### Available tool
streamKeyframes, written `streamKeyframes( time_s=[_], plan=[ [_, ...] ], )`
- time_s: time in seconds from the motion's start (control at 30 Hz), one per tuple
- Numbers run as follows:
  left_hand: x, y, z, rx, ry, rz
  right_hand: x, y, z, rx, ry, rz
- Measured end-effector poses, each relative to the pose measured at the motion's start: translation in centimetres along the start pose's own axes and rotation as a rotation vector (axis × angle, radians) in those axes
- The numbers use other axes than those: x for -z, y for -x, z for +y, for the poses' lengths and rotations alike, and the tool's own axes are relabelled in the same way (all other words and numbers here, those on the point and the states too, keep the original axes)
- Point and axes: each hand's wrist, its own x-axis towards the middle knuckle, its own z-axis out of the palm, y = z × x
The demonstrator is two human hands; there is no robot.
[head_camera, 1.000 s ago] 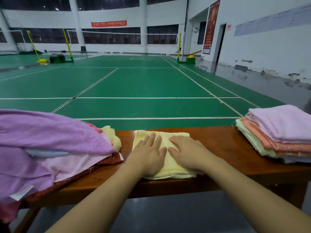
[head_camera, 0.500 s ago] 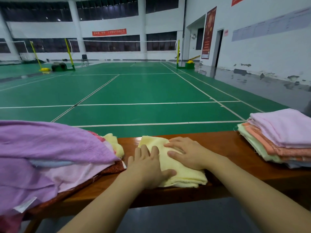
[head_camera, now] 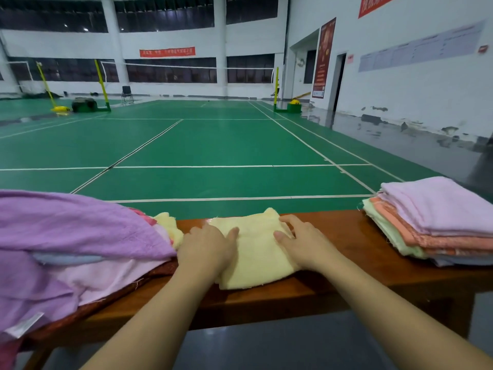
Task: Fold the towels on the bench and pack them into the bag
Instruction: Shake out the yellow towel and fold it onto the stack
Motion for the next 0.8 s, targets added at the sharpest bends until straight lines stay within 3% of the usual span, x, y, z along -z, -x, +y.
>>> streamKeyframes(
  time_s=[0.13, 0.33, 0.43, 0.57, 0.8],
  plan=[
    [-1.2, 0.3, 2.0, -0.081, 0.071, -0.007, -1.0, 0.0, -0.5, 0.075, -0.026, 0.003],
    [-1.8, 0.5, 3.1, -0.169, 0.369, 0.052, -1.3, -0.1, -0.3, 0.199, -0.129, 0.117],
    [-1.4, 0.3, 4.1, -0.121, 0.594, 0.015, 0.1, 0.0, 0.7, 0.214, -0.191, 0.191],
    [-0.3, 0.7, 8.7, -0.175, 0.785, 0.074, 5.2, 0.0, 3.2, 0.197, -0.239, 0.324],
    [3.4, 2.5, 24.0, -0.429, 0.951, 0.053, 19.0, 1.0, 11.8, 0.071, -0.203, 0.499]
  ],
)
